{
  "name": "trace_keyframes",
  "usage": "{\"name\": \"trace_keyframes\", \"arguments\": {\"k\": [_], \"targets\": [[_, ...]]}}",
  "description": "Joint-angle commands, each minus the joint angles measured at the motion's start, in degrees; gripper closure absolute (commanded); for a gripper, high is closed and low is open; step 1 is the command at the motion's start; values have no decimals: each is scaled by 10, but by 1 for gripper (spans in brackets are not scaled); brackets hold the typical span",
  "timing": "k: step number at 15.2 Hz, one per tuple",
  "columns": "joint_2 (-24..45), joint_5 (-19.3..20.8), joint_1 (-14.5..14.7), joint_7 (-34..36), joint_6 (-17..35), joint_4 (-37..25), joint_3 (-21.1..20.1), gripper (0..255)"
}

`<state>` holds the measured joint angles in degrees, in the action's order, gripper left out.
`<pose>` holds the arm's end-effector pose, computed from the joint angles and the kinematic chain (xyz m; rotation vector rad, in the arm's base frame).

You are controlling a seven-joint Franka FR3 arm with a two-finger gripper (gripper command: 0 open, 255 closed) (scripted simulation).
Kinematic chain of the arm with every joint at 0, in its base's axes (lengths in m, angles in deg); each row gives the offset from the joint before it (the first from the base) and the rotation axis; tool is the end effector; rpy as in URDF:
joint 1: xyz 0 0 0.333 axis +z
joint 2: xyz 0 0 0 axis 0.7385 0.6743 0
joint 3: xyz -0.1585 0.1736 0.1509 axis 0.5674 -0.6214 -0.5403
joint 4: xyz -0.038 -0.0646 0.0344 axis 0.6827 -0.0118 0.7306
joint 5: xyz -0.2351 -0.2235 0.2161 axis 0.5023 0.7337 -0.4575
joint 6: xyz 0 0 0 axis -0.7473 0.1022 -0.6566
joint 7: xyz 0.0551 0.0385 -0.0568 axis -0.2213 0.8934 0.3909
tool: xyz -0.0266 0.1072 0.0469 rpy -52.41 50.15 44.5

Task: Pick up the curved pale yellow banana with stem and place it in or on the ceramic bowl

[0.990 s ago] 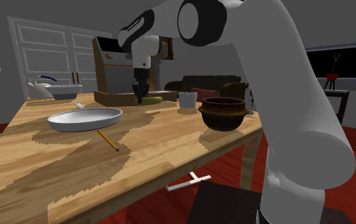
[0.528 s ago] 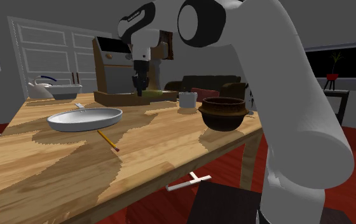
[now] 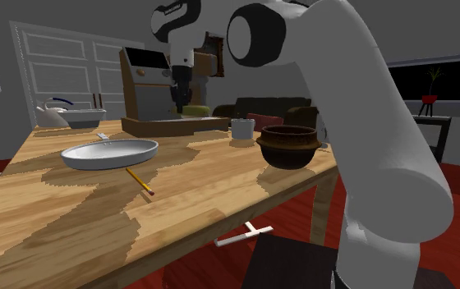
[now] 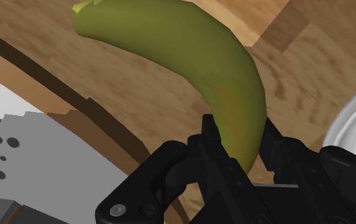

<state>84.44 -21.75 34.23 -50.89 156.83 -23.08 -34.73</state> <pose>0.5712 -0.3350 0.5270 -3.1107 -0.0838 -0.0635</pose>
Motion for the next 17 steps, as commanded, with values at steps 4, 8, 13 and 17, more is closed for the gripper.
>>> {"name": "trace_keyframes", "arguments": {"k": [4, 8, 13, 17], "targets": [[23, -9, -17, 4, -54, -77, -2, 255], [56, -22, -40, 9, -109, -166, -7, 255], [-23, 3, 1, 4, -78, -55, 12, 255], [-165, 65, 60, 17, -12, 141, 21, 255]]}}
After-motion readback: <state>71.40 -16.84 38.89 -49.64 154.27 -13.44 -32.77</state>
